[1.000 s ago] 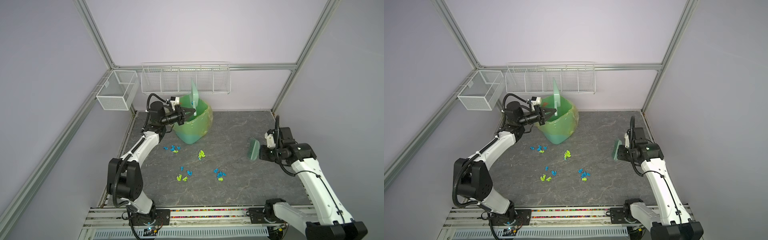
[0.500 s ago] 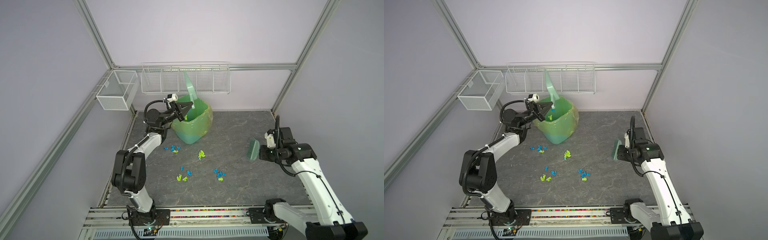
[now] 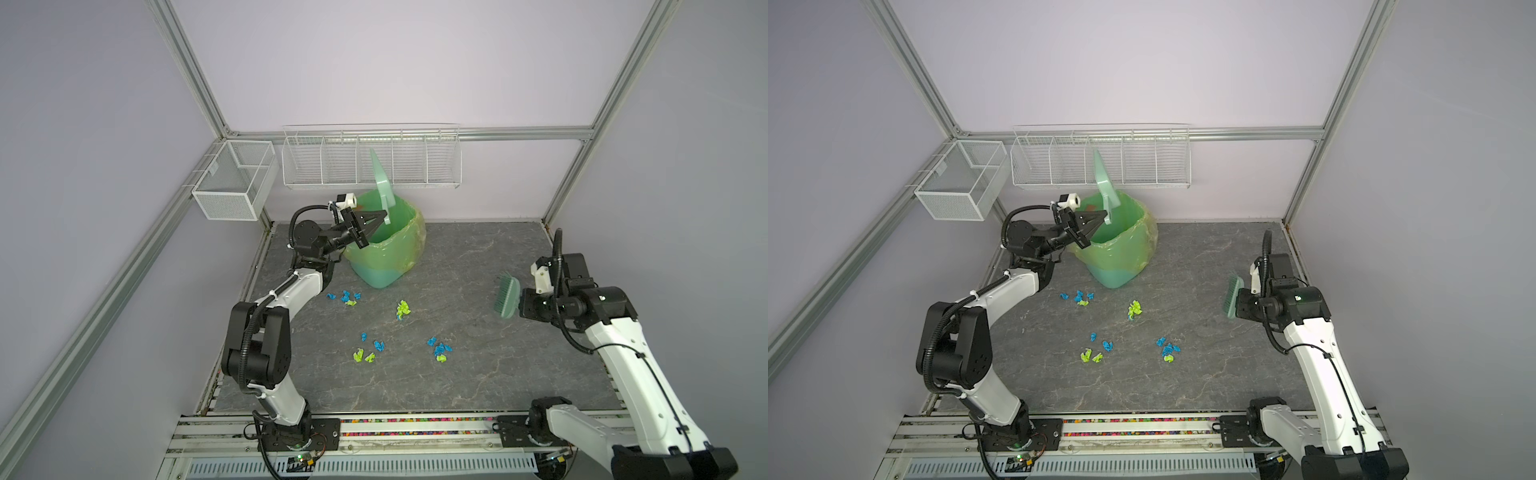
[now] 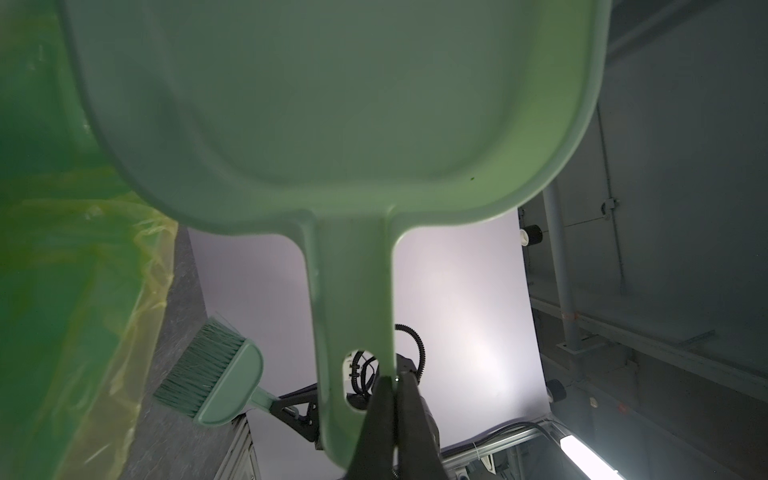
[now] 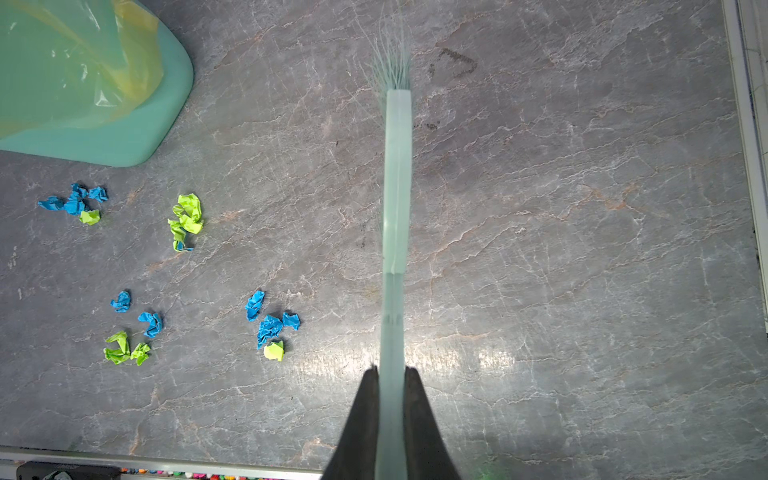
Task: Sweep away the paper scraps from the table
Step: 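Tip the dustpan over the trash bin with the left gripper to empty scraps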
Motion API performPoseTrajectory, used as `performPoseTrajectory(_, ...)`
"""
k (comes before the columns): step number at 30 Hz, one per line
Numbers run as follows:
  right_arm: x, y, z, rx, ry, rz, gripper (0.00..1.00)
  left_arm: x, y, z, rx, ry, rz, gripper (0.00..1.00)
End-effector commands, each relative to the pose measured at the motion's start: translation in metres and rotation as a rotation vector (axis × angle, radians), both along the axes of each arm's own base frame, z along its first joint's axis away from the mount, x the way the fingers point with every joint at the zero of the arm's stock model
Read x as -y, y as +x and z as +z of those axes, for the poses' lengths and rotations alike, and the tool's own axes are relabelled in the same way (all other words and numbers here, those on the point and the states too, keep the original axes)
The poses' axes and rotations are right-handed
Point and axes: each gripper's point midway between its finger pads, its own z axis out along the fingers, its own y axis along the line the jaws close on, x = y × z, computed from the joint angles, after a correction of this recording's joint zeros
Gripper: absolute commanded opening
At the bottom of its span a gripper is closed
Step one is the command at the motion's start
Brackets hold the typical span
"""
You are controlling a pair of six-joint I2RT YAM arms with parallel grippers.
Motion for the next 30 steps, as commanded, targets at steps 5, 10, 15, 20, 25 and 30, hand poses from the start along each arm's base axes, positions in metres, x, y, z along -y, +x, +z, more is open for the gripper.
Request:
performPoseTrajectory(5, 0.000, -0.004, 0.009, 0.014, 0.015, -0.006, 0.07, -0.002, -0.014, 0.004, 0.078, 0.152, 0.015, 0.00)
performPoseTrajectory(10, -0.002, -0.005, 0.010, 0.013, 0.025, -0.003, 0.07, -0.003, -0.020, -0.002, 0.084, 0.221, 0.023, 0.00)
performPoseTrajectory(15, -0.001, -0.004, 0.012, 0.019, 0.019, -0.006, 0.07, -0.004, -0.023, -0.001, 0.107, 0.266, 0.032, 0.00)
performPoseTrajectory(20, -0.001, -0.004, 0.008, 0.007, 0.021, -0.011, 0.07, -0.007, -0.029, -0.007, 0.134, 0.352, 0.047, 0.00)
performPoseTrajectory(25, -0.003, -0.005, 0.007, 0.000, 0.031, -0.002, 0.07, -0.012, -0.037, -0.010, 0.158, 0.448, 0.053, 0.00)
performPoseTrajectory(30, -0.005, -0.004, 0.010, 0.003, 0.038, 0.006, 0.07, -0.013, -0.043, -0.014, 0.165, 0.484, 0.054, 0.00)
